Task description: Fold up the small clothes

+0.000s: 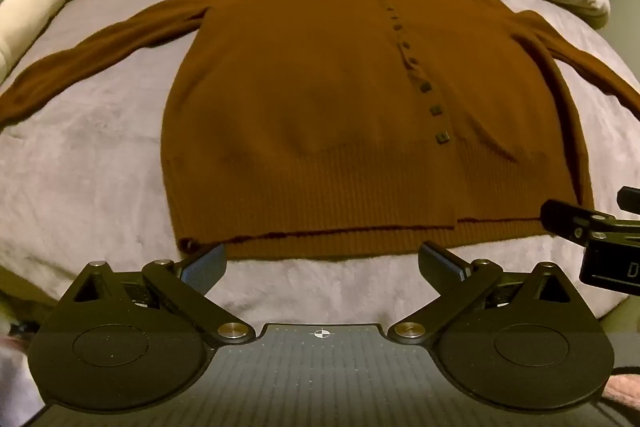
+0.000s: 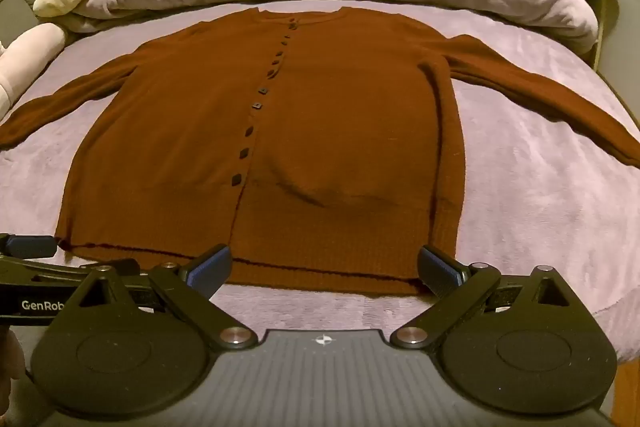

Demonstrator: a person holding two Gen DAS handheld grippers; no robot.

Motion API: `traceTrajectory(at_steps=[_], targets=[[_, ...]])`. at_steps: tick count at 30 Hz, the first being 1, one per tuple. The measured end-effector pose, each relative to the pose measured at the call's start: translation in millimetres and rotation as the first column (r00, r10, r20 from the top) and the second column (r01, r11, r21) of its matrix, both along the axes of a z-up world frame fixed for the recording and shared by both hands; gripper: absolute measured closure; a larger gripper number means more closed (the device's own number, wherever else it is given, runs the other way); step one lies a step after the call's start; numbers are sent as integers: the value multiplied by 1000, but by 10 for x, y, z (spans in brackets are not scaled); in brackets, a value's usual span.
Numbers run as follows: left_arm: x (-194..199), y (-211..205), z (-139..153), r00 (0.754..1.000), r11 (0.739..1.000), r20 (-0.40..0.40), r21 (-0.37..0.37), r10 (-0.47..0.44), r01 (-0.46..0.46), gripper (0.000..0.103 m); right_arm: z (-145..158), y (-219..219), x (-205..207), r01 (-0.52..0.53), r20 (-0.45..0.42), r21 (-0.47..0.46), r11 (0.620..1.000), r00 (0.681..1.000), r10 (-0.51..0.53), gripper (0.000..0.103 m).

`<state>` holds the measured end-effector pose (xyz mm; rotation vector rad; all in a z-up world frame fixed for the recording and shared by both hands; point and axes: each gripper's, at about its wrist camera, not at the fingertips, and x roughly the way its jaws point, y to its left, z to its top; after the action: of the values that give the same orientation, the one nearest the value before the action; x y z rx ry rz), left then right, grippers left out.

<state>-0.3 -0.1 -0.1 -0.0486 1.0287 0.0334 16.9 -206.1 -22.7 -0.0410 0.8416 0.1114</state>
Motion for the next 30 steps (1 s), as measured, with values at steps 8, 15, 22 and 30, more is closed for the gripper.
traceTrajectory(at_steps=[8, 15, 22, 30], targets=[[-3, -46, 1, 1000, 1000, -5, -8, 8, -8, 0, 6, -12, 10, -2, -4, 0, 1000, 1000, 2, 4], [-22, -5, -20, 1000, 1000, -1, -17, 2, -2, 0, 1, -9, -6, -1, 4, -5, 1000, 1000, 1, 4], [-35, 12, 2, 1000, 999, -1, -35, -4, 3, 0, 21, -21, -37, 7, 14, -7, 1000, 1000, -7, 4], [-37, 20, 23, 1000, 998, -4, -58, 10, -10, 0, 46, -37, -52, 7, 20, -5, 1000, 1000, -7, 4]])
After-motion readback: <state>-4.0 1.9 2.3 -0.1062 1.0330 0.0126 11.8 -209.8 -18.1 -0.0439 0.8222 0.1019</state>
